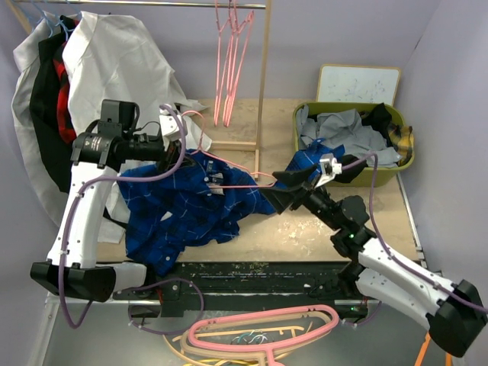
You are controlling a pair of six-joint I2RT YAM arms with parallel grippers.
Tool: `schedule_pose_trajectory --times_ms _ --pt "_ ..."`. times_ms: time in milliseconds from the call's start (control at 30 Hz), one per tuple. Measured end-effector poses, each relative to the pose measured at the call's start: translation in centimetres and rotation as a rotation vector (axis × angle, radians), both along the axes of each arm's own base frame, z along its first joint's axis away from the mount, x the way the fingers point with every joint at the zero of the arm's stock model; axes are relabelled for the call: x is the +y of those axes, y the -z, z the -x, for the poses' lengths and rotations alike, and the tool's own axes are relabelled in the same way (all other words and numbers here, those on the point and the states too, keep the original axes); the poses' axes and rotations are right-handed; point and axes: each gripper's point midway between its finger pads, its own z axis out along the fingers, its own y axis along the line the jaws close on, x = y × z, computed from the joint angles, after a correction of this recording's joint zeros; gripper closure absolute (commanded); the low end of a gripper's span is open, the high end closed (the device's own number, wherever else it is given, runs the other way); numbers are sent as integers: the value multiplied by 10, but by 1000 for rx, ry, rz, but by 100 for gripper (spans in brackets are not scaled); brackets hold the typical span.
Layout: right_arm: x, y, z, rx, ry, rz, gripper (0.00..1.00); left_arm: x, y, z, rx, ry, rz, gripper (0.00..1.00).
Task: Place the shirt on the hanger
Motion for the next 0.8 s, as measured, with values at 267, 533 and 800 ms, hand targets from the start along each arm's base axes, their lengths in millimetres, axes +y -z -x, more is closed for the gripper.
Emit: schedule_pose_trajectory --times_ms 267,533,800 --pt "13 49 47 196 -30 111 0 17 1 -11 97 -150 22 100" --pt "54 102 68 328 52 260 5 25 5 -5 136 -242 64 100" --pt "89 120 39 302 207 314 16 23 0 -9 136 -250 92 100"
